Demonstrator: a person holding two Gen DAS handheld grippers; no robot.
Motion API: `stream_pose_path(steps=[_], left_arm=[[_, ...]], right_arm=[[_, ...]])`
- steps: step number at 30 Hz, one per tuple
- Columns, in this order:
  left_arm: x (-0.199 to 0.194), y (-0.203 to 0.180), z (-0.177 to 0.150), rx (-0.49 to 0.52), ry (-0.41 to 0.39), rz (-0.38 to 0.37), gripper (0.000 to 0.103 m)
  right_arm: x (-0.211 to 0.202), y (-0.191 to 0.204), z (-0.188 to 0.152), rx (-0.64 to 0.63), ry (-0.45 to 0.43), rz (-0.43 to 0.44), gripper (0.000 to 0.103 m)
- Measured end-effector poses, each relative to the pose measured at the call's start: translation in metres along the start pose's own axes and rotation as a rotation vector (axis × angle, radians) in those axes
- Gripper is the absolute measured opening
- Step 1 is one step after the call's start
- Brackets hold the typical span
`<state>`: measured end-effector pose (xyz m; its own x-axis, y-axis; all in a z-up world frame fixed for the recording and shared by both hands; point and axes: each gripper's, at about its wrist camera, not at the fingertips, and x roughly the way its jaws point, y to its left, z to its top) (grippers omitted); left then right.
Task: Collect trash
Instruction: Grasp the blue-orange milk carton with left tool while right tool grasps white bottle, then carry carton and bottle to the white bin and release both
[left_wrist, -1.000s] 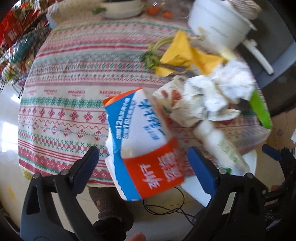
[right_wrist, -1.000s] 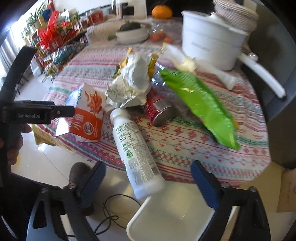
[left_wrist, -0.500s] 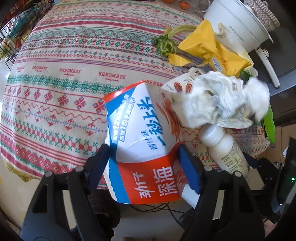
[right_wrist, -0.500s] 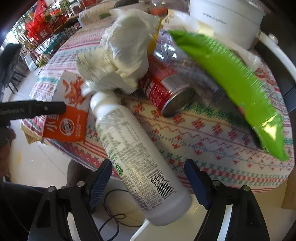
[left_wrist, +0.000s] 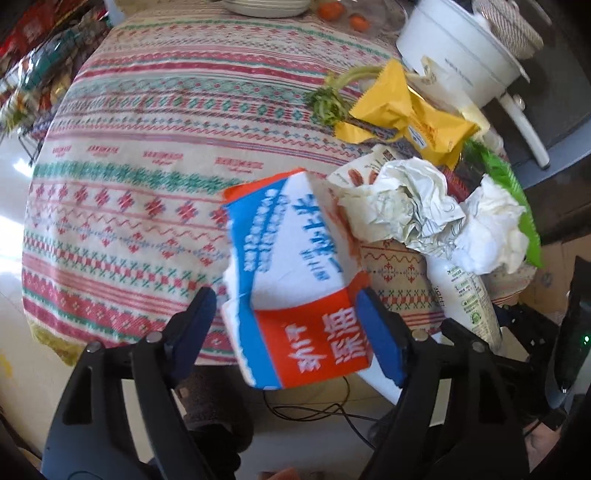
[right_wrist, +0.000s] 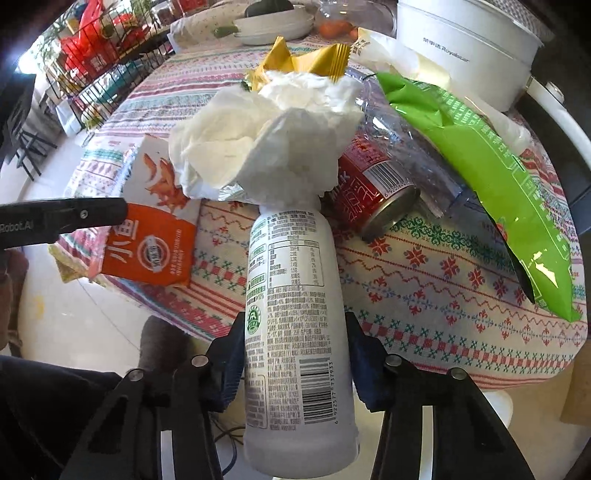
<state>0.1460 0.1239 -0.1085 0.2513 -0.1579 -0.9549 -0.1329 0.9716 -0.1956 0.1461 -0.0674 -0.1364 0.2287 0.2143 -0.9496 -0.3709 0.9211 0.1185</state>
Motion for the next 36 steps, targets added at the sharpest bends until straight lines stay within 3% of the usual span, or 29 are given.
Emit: stream_pose_path(steps=[8, 10, 15, 21, 26, 28, 35, 36], left_arm=[[-0.001, 0.044, -0.031, -0.083, 0.079, -0.068, 0.080], [-0.006, 0.039, -0.041, -0.009, 0.046, -0.040, 0.080], [-0.015, -0.014, -0.064, 0.311, -0.078, 0.118, 0.080], [-0.005, -0.055, -0.077, 0.501, -0.147, 0.288, 0.076], [0.010, -0.070, -0.068, 0.544, -0.150, 0.367, 0.046], [0.015, -0.074, -0.065, 0.560, -0.158, 0.383, 0.040], [0.003, -0.069, -0.055, 0.569, -0.286, 0.432, 0.005], [0.000, -0.068, -0.053, 0.562, -0.299, 0.430, 0.004]], right_arm=[[-0.027, -0.005, -0.013, 0.026, -0.038, 0.018, 0.049], [-0.032, -0.009, -0.016, 0.033, -0.040, 0.018, 0.049], [-0.036, -0.015, -0.028, 0.031, -0.043, 0.011, 0.049], [-0.042, -0.020, -0.028, 0.052, -0.057, 0.008, 0.049], [-0.054, -0.026, -0.033, 0.056, -0.086, 0.007, 0.049], [-0.059, -0.026, -0.034, 0.059, -0.096, 0.004, 0.049], [-0.076, -0.021, -0.034, 0.060, -0.146, -0.012, 0.049], [-0.079, -0.021, -0.035, 0.061, -0.157, -0.016, 0.049]])
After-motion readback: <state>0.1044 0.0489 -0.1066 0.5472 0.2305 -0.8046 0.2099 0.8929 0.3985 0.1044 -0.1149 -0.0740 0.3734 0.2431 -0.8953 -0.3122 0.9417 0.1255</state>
